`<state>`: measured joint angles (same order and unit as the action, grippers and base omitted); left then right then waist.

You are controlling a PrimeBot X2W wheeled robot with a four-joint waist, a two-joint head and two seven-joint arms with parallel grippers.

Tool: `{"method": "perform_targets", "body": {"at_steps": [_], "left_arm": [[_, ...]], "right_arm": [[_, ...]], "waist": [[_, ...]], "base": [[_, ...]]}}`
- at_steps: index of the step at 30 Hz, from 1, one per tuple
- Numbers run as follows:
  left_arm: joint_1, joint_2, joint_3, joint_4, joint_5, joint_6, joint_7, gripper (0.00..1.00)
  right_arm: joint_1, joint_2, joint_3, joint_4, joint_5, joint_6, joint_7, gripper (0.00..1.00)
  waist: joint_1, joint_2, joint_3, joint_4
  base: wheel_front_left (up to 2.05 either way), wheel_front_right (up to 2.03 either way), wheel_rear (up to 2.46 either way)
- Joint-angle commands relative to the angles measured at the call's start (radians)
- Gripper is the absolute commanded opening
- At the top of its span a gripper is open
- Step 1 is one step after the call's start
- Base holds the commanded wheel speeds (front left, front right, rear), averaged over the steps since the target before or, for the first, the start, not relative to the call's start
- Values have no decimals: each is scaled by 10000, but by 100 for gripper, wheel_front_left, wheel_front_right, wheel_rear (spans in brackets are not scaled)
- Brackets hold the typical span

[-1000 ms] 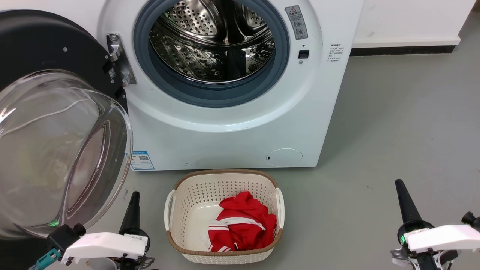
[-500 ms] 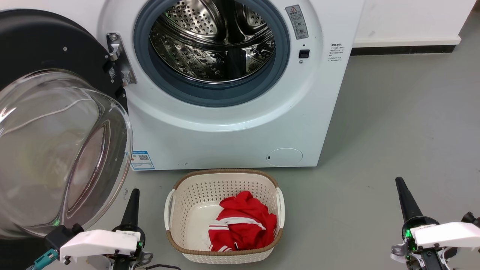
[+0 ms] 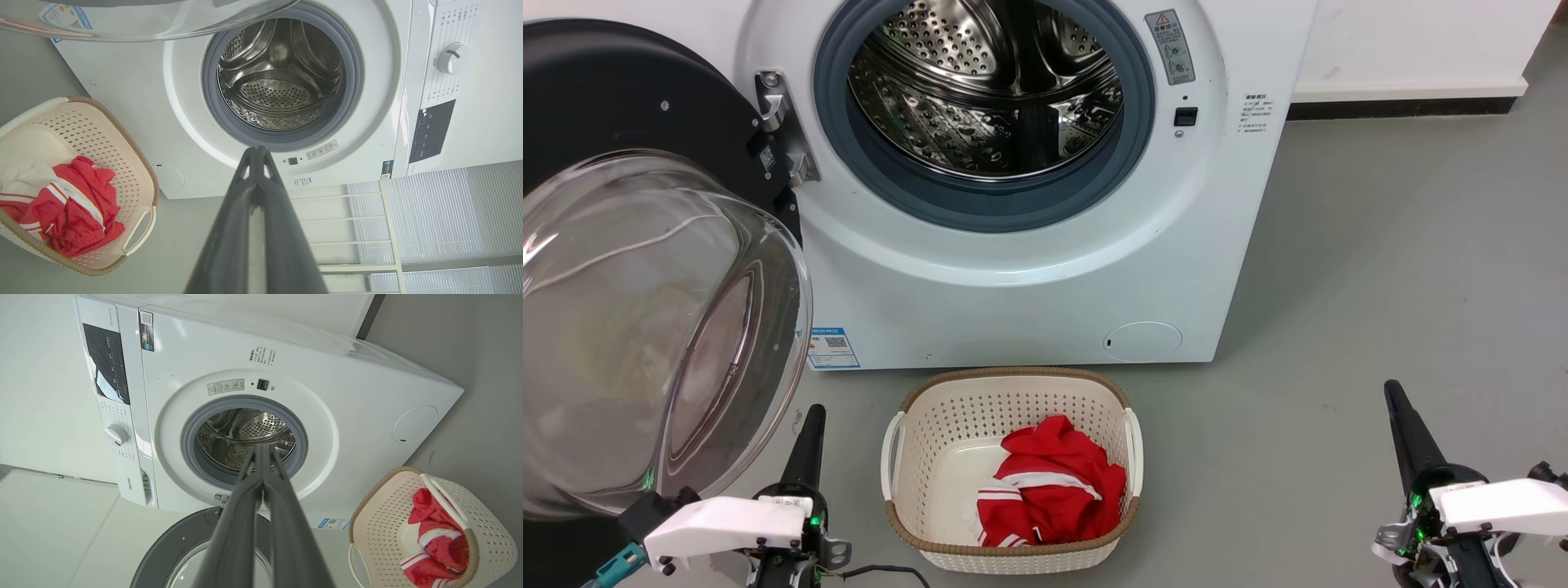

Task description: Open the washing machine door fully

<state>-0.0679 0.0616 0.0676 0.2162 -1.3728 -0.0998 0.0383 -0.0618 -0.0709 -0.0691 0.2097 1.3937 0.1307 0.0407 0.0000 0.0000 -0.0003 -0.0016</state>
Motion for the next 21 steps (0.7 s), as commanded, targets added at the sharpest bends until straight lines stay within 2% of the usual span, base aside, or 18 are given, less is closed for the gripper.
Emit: {"method": "perform_targets", "body": {"at_steps": [1, 21], "left_arm": [[-228, 42, 42, -5, -267, -76, 65, 0], [-399, 15, 243, 214, -1847, -261, 480, 0]], "right_arm": [[-239, -33, -30, 13, 248, 1, 60, 0], [-440, 6, -146, 253, 1763, 1, 402, 0]], "waist": [[0, 0, 2, 1], [0, 0, 23, 11]], "base": [[0, 0, 0], [0, 0, 0]]}}
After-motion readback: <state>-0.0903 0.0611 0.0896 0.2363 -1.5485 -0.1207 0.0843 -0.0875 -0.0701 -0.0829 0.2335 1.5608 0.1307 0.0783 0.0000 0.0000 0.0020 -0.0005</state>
